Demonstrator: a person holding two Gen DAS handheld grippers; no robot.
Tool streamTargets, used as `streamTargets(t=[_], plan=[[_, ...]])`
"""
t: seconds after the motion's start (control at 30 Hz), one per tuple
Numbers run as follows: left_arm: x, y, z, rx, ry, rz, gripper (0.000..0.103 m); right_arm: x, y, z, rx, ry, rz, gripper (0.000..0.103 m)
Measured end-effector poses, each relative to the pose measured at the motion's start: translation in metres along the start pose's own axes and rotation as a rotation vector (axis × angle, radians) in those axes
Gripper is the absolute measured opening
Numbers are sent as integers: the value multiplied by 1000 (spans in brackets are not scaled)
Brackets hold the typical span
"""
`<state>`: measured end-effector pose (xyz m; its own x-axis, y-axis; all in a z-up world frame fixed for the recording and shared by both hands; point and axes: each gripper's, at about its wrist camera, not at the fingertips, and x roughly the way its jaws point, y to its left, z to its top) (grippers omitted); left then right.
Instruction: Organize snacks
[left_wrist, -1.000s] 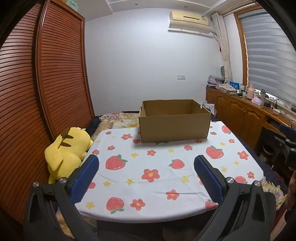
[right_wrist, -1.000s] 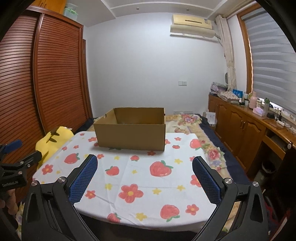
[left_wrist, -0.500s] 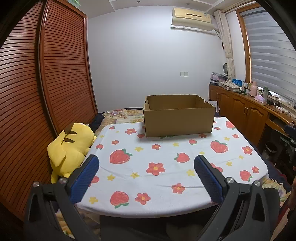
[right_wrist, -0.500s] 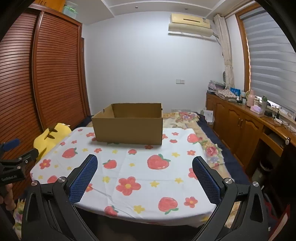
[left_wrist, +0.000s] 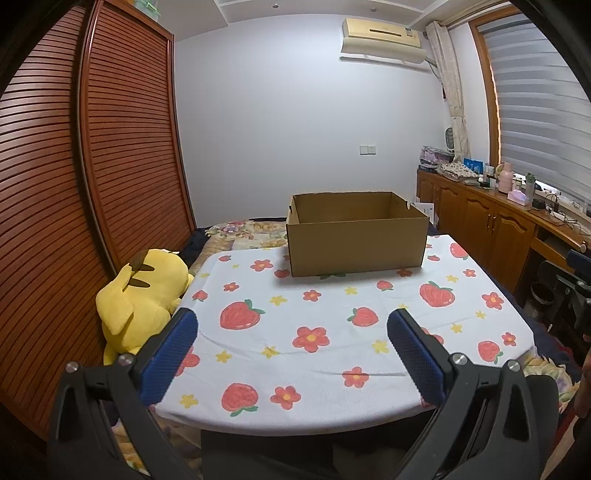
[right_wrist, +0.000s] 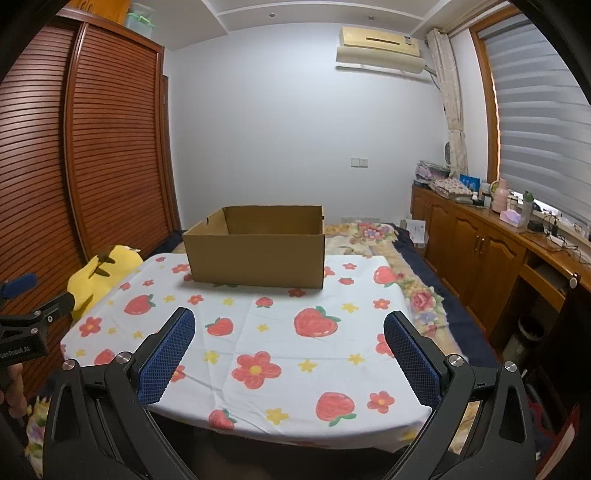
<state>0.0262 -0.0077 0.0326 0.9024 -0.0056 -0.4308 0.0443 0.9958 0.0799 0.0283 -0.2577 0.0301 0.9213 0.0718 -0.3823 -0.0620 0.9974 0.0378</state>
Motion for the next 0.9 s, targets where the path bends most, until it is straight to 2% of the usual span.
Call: streamTargets(t=[0.9], plan=[[-3, -1, 2, -1, -5, -1, 103, 0, 0, 0, -3, -1, -1, 103]])
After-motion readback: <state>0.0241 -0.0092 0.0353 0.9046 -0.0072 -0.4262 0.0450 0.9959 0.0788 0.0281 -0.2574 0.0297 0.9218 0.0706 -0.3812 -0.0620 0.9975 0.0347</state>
